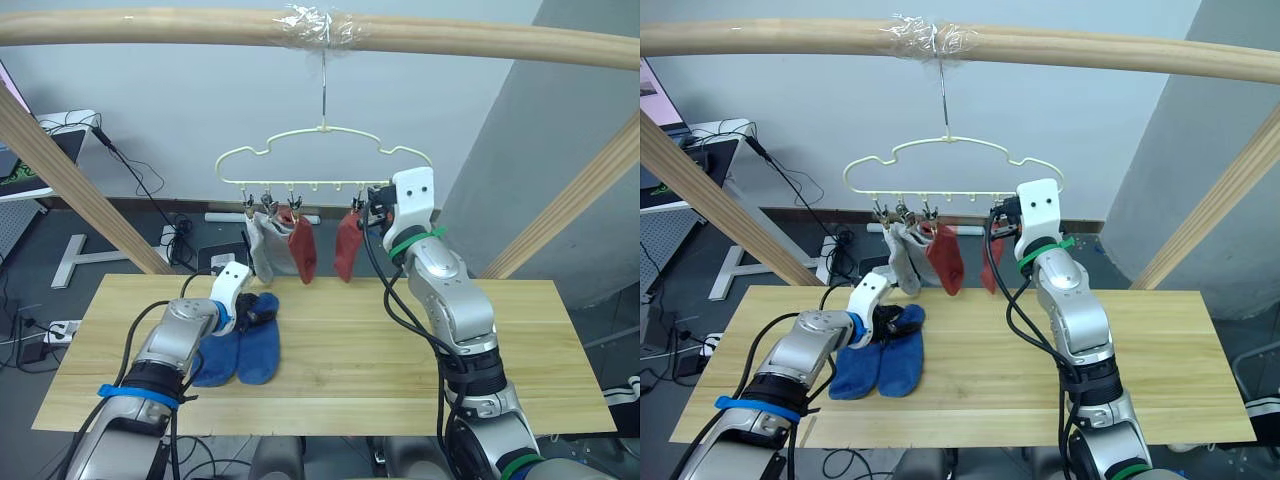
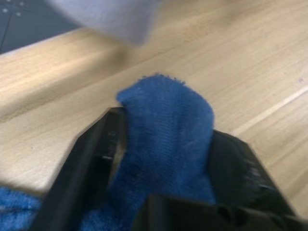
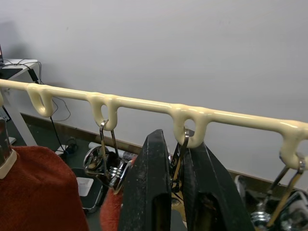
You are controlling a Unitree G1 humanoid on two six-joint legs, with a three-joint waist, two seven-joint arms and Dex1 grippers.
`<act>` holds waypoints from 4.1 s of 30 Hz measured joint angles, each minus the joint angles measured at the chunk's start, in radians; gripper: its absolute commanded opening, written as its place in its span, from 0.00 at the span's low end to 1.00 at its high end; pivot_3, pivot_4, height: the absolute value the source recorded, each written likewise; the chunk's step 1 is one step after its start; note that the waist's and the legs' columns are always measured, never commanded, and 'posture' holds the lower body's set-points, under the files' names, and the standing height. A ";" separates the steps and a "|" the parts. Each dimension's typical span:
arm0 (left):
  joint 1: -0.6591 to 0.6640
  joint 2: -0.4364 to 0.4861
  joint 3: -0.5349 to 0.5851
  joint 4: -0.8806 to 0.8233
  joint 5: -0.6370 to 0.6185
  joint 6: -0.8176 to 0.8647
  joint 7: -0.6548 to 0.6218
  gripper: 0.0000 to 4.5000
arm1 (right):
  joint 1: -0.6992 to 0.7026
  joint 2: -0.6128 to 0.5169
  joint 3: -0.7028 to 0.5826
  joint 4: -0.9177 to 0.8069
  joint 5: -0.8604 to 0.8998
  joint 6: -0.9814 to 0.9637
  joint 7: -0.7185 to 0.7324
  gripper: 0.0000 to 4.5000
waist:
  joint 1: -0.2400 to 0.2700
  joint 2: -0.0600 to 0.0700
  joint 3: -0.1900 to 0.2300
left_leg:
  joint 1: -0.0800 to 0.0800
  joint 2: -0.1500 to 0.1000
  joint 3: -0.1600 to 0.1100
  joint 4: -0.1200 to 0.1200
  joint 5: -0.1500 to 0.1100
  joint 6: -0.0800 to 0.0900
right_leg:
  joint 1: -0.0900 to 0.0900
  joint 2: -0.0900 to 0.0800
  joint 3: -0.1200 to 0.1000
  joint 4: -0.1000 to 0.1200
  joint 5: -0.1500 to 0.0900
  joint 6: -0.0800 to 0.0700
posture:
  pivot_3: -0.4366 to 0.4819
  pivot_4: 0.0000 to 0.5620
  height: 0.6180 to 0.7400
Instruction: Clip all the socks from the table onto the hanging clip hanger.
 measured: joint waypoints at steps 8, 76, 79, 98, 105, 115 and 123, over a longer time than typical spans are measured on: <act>0.042 0.005 -0.019 -0.048 0.014 -0.047 -0.042 0.00 | 0.000 0.002 0.000 0.000 0.000 0.000 -0.002 0.00 | 0.000 0.000 0.000 | 0.001 0.000 0.000 0.000 0.000 0.000 | 0.000 0.000 0.000 0.001 0.000 0.000 | 0.48 0.37 0.71; -0.247 -0.323 -0.095 0.117 0.173 -0.857 0.168 0.00 | -0.004 0.018 -0.028 -0.063 0.074 0.156 -0.012 0.00 | -0.018 0.000 0.000 | 0.000 -0.001 0.001 0.001 0.000 0.000 | 0.000 0.000 0.001 0.002 0.000 0.000 | 0.42 0.37 0.71; -0.249 -0.323 -0.095 0.123 0.174 -0.857 0.176 0.00 | -0.005 0.016 -0.028 -0.071 0.076 0.167 -0.012 0.00 | -0.018 0.000 0.000 | 0.000 -0.001 0.001 0.001 0.000 0.000 | 0.000 0.000 0.001 0.002 0.000 0.000 | 0.42 0.37 0.71; -0.253 -0.302 -0.106 0.152 0.183 -0.877 0.155 0.00 | -0.004 0.018 -0.032 -0.074 0.078 0.171 -0.019 0.00 | -0.019 0.000 0.000 | 0.000 -0.001 0.001 0.001 0.000 0.000 | 0.000 0.000 0.001 0.002 0.000 0.000 | 0.42 0.36 0.71; -0.261 -0.303 -0.106 0.160 0.185 -0.879 0.154 0.00 | -0.002 0.018 -0.024 -0.081 0.078 0.189 -0.003 0.00 | -0.019 0.000 0.000 | 0.000 -0.001 0.001 0.001 0.000 0.000 | 0.000 0.000 0.001 0.002 0.000 0.000 | 0.42 0.36 0.71; -0.259 -0.304 -0.114 0.162 0.185 -0.878 0.112 0.00 | -0.002 0.018 -0.020 -0.082 0.078 0.193 0.001 0.00 | -0.019 0.000 0.000 | 0.000 -0.001 0.001 0.001 0.000 0.000 | 0.000 0.000 0.001 0.002 0.000 0.000 | 0.41 0.35 0.71; -0.263 -0.312 -0.112 0.162 0.183 -0.878 0.133 0.00 | 0.002 0.014 -0.017 -0.085 0.078 0.195 0.003 0.00 | -0.019 0.000 0.000 | 0.000 -0.001 0.001 0.001 0.000 0.000 | 0.000 0.000 0.001 0.002 0.000 0.000 | 0.41 0.36 0.71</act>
